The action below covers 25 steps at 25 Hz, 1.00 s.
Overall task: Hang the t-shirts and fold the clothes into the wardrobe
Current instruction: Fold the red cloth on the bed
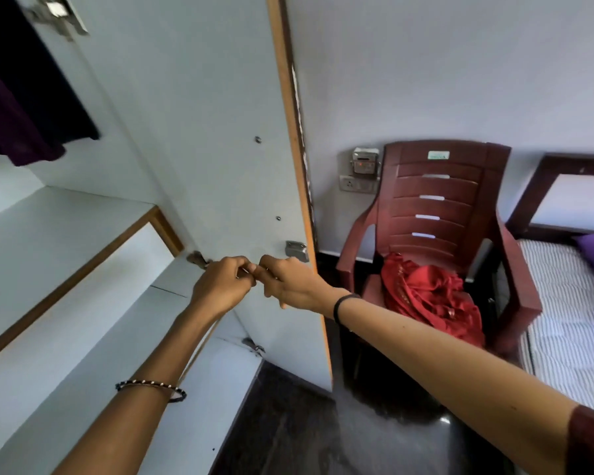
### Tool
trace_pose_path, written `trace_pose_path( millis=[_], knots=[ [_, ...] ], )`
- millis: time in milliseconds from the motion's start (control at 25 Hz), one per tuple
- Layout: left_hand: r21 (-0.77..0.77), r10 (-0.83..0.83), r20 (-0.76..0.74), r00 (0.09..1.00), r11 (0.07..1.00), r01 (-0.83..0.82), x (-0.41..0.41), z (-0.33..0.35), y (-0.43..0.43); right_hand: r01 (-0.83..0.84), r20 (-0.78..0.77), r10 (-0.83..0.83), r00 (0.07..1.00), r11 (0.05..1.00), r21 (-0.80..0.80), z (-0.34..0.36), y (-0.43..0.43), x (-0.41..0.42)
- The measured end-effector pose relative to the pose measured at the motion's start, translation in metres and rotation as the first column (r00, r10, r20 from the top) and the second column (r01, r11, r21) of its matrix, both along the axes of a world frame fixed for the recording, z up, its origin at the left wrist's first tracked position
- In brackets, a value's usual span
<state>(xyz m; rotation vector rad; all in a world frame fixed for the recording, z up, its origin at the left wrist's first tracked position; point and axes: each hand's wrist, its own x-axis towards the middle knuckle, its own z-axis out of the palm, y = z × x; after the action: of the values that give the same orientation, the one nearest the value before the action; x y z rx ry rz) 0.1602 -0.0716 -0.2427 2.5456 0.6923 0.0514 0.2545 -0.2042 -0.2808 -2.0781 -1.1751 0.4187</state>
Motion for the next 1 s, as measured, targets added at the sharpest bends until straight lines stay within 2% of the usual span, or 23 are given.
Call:
trace_pose_path(
  millis=[320,480,840,1000],
  knots=[
    [-0.14,-0.253,-0.042,0.967,0.959,0.245,0.042,-0.067,-0.114,0.18,-0.048,-0.183,0.982,0.982,-0.058,-0.071,-0.125,0.035],
    [-0.215,-0.325,-0.055,0.944,0.927,0.307,0.072,-0.09,-0.168,0.285,-0.049,-0.289,0.956,0.956,-0.074,-0.096,-0.182,0.059],
    [-0.254,-0.455,-0.12,0.882,0.873,0.415,0.187,-0.152,-0.239,0.524,-0.227,-0.528,0.819,0.848,-0.081,-0.159,-0.26,0.139],
    [-0.335,-0.491,-0.196,0.849,0.847,0.413,0.247,-0.2,-0.251,0.531,-0.286,-0.55,0.784,0.834,-0.15,-0.203,-0.281,0.194]
  ],
)
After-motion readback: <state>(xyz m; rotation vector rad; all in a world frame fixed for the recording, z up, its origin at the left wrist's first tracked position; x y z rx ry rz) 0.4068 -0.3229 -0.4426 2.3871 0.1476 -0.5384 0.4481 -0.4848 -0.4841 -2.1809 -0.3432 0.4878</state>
